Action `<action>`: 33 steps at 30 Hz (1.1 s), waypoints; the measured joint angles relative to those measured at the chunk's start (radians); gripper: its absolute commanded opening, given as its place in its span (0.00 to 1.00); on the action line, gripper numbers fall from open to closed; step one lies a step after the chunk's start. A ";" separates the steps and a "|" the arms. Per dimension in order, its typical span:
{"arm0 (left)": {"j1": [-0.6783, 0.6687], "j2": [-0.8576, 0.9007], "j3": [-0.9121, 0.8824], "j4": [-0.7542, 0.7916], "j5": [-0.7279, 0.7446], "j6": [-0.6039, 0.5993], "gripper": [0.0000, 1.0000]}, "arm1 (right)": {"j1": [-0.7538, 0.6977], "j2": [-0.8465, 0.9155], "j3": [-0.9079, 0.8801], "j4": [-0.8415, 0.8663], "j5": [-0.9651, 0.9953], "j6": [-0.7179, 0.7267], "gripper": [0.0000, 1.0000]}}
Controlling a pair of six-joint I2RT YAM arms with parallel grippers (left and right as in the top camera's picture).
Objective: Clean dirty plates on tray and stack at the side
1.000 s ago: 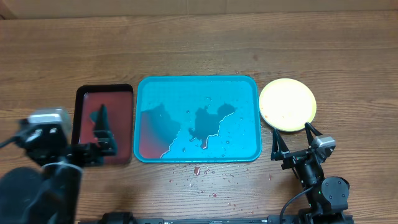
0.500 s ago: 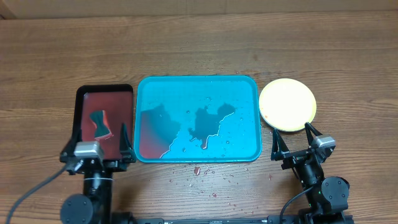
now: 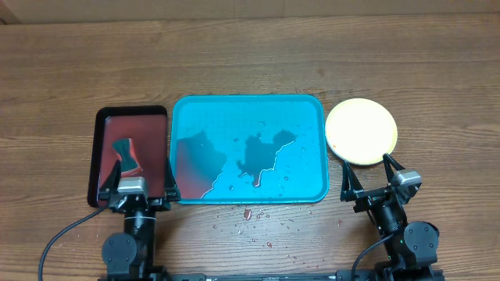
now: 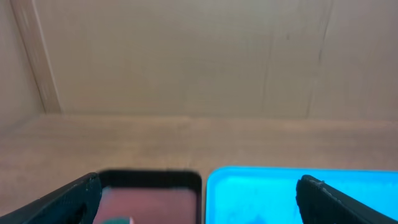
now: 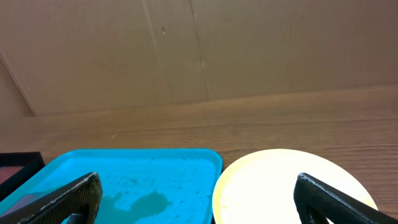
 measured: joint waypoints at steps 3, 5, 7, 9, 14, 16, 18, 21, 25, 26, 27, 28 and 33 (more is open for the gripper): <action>0.000 0.000 -0.036 -0.031 0.005 0.000 1.00 | 0.000 0.000 0.000 0.001 0.000 0.000 1.00; 0.000 0.000 -0.048 -0.044 0.008 0.000 1.00 | 0.000 0.000 0.000 -0.001 0.000 0.000 1.00; 0.000 -0.002 -0.048 -0.042 0.011 0.000 1.00 | 0.000 0.000 0.000 0.001 0.000 0.000 1.00; 0.000 -0.002 -0.048 -0.042 0.015 0.000 1.00 | 0.000 0.000 0.000 0.000 0.000 0.000 1.00; 0.000 -0.002 -0.048 -0.042 0.018 0.000 1.00 | 0.000 0.000 0.000 0.000 0.000 0.000 1.00; 0.000 -0.002 -0.048 -0.042 0.018 0.000 1.00 | 0.000 0.000 0.000 0.000 0.000 0.000 1.00; 0.000 -0.002 -0.048 -0.042 0.018 0.000 0.99 | 0.000 0.000 0.000 0.000 0.000 0.000 1.00; 0.000 -0.002 -0.048 -0.042 0.018 0.000 1.00 | 0.000 0.000 0.000 0.000 0.000 0.000 1.00; 0.000 -0.002 -0.048 -0.042 0.018 0.000 1.00 | 0.000 0.000 0.000 0.000 0.000 0.000 1.00; 0.000 -0.002 -0.048 -0.042 0.018 0.000 1.00 | 0.000 0.000 0.000 0.000 0.000 0.000 1.00; 0.000 -0.002 -0.048 -0.042 0.018 0.000 1.00 | 0.000 0.000 0.000 0.000 0.000 0.000 1.00; 0.000 -0.002 -0.048 -0.042 0.018 0.000 1.00 | 0.000 0.000 0.000 0.000 0.000 0.000 1.00; 0.000 -0.002 -0.048 -0.042 0.018 0.000 1.00 | 0.000 0.000 0.000 0.000 0.000 0.000 1.00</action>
